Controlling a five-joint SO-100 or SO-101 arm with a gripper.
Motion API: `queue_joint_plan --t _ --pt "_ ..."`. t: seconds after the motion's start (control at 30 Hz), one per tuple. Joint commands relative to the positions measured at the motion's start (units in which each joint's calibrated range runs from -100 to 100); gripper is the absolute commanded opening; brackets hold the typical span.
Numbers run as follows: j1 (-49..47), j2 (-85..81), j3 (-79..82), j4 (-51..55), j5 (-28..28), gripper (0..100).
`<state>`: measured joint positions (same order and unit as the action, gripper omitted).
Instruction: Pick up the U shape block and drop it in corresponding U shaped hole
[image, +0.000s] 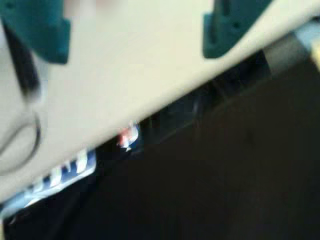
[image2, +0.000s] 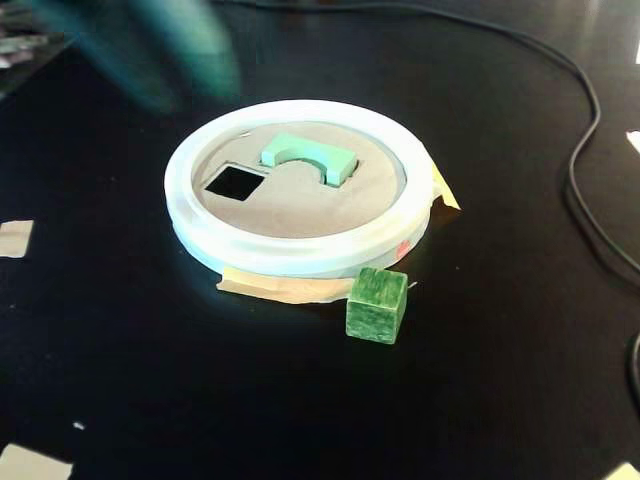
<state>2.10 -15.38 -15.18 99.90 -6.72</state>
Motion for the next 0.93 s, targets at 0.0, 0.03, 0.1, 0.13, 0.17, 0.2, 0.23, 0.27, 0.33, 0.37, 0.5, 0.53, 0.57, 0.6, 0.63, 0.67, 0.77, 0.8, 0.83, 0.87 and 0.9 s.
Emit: queue_joint_plan --t 0.0,0.03,0.1,0.13,0.17,0.2,0.23,0.27,0.33,0.37,0.5,0.53,0.57,0.6,0.63,0.67,0.77,0.8,0.83,0.87,0.9 --pt "2.4 -26.6 23.0 0.1 2.6 43" --pt "2.3 -28.9 27.7 0.1 2.6 43" --pt "2.0 -33.8 38.4 -2.6 2.4 44" --pt "2.0 -36.1 43.0 -4.9 2.3 44" --pt "2.0 -40.1 50.0 -9.7 2.3 44" --pt "2.0 -42.3 53.5 -12.5 2.3 44" --pt "2.0 -44.6 57.5 -16.4 2.3 44" --pt "2.0 -46.5 60.5 -19.2 2.3 44" --pt "2.0 -50.0 68.7 -25.4 2.3 44" --pt "2.0 -51.0 71.5 -26.8 2.3 44" --pt "2.0 -57.3 82.8 -31.3 2.3 43" --pt "2.0 -59.2 84.9 -32.0 2.3 43" --pt "2.0 -61.7 87.2 -32.7 2.3 43" --pt "2.1 -63.8 89.3 -32.9 2.3 43" --pt "2.1 -65.7 91.4 -32.9 2.3 43" --pt "2.1 -69.1 94.9 -32.9 2.3 44" --pt "2.1 -74.7 99.9 -32.5 2.2 44" --pt "2.1 -76.1 101.1 -32.0 2.2 44" --pt "2.1 -78.2 103.0 -31.8 2.2 44" --pt "2.1 -79.2 103.8 -31.8 2.2 43" --pt "2.1 -80.1 104.9 -31.8 2.2 43"
